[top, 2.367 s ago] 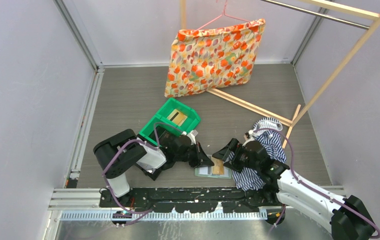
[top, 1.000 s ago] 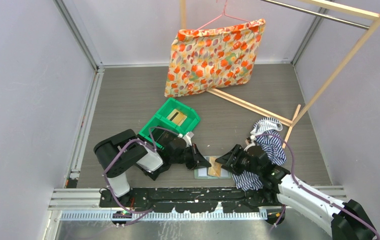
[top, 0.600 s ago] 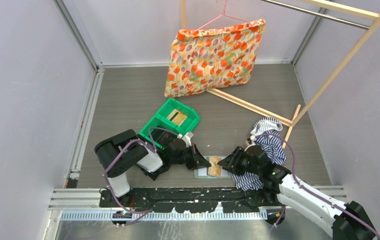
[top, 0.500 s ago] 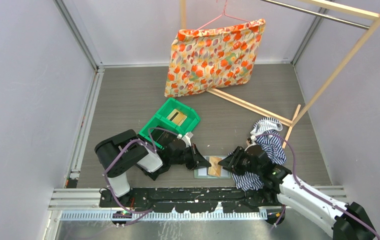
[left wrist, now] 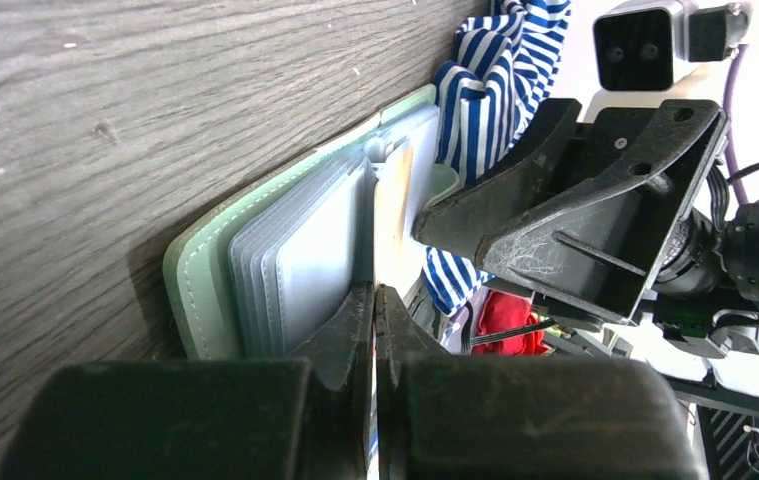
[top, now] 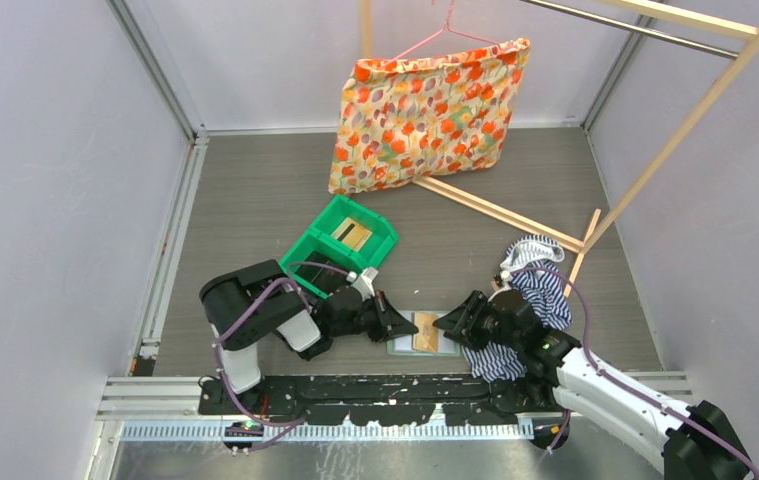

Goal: Take the credit cards out of the card holder
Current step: Remove the credit card from the card holder.

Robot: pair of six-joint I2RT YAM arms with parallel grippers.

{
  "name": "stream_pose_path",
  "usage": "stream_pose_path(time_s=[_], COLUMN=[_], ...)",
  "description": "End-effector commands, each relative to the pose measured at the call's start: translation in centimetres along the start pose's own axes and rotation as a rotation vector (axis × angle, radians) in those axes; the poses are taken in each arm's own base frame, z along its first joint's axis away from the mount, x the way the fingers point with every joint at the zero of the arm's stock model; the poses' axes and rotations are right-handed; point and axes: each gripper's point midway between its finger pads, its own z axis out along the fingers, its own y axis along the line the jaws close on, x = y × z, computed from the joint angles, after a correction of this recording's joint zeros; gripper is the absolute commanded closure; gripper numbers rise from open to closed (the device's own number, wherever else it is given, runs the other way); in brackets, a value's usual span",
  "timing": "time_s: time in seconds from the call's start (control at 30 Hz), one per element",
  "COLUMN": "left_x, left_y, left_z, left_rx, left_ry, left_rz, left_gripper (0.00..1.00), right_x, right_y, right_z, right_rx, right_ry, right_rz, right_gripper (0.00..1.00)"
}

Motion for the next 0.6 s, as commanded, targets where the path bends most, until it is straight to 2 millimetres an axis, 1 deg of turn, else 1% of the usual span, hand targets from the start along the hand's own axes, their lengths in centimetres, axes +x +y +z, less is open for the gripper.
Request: stream_pose_path(time_s=[0.0, 0.13, 0.27, 0.4, 0.57], left_x=[-0.5, -0.4, -0.5, -0.6, -0.4], left_y=[1.8, 1.8, 2.6, 3.3, 4.1], left_z=[0.0, 0.2, -0.2, -0.6, -0.4], left_rx=[-0.012, 0.018, -0.003, -0.026, -0.046], left_ry=[-0.046, -0.045, -0.066, -0.085, -0.077], left_rz=[-0.053, -0.064, -0.072, -0.077, -0.089], left_gripper=[0.99, 0.99, 0.99, 0.99, 0.99], right_x=[0.5, 0.5, 0.1, -0.7, -1.4], right_y=[-1.1, -1.2, -1.0, -1.8, -2.7], right_z=[0.3, 0.3, -0.1, -0.7, -1.5], right_rx=[0.016, 0.018, 0.030, 0.102, 0.165], right_ry=[0.014, 0.012, -0.007, -0.050, -0.080], right_rz=[0.022, 0.024, 0.002, -0.037, -0.077], right_gripper=[0.49, 0.48, 0.48, 0.49, 0.50])
